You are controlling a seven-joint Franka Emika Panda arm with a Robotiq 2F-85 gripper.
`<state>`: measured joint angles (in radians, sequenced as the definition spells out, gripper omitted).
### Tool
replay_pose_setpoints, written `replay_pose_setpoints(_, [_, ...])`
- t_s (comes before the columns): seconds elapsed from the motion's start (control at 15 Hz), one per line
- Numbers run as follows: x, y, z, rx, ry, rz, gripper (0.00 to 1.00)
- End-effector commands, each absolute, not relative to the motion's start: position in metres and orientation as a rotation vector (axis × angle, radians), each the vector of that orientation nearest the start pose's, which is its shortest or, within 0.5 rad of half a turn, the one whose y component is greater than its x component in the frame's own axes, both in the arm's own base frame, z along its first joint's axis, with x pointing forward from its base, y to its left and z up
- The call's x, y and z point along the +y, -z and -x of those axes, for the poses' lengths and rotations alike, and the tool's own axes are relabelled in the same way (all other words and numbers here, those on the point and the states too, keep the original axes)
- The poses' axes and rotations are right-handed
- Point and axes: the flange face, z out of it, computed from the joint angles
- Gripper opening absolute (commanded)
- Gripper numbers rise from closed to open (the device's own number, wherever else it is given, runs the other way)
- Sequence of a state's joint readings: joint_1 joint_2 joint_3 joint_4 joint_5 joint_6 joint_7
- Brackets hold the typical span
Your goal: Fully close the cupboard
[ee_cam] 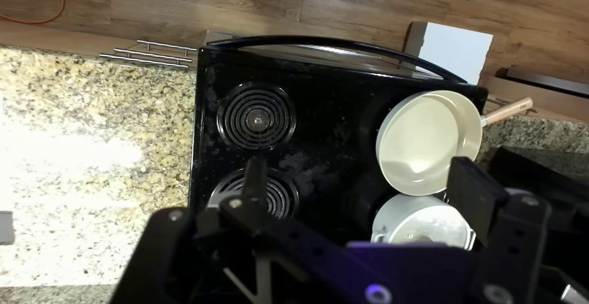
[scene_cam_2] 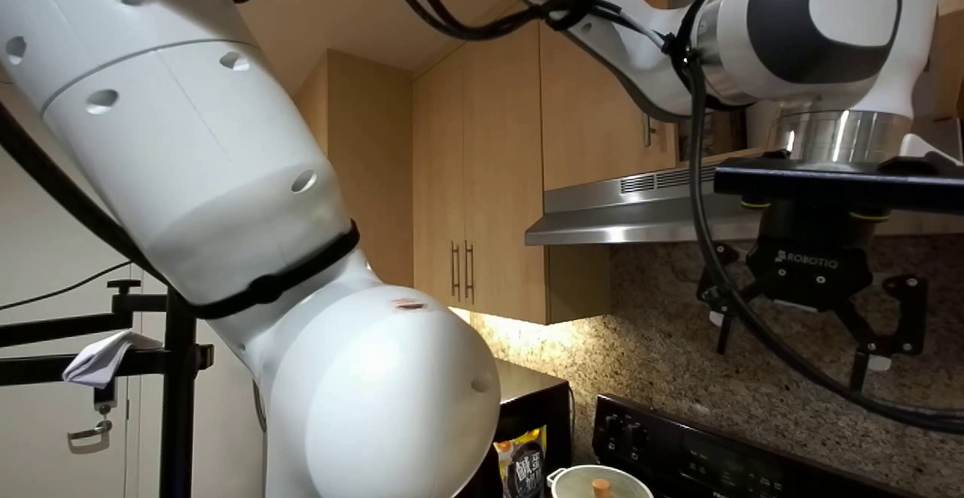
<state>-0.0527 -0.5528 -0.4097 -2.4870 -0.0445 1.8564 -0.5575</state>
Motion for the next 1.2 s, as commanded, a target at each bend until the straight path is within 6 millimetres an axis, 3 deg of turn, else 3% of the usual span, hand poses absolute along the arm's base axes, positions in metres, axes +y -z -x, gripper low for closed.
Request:
replay_pose_setpoints(0.0, [-0.178,-0.455,-0.335,-0.329,-0.031,2.941,1.00])
replay_pose_setpoints(0.2, [-0.178,-0.456,-0.337,-0.351,0.004,2.960,1.00])
replay_pose_setpoints(0.27, [-0.122,-0.499,-0.362,-0.364,0.025,2.945,1.00])
replay_pose_setpoints(0.4, [-0.097,-0.521,-0.377,-0.396,0.100,2.965,1.00])
replay_pose_setpoints(0.67, [-0.010,-0.595,-0.417,-0.399,0.229,3.013,1.00])
replay_pose_setpoints(0.87, [0.017,-0.647,-0.400,-0.265,0.369,3.061,1.00])
replay_pose_setpoints(1.13, [0.033,-0.691,-0.361,0.021,0.510,3.062,1.00])
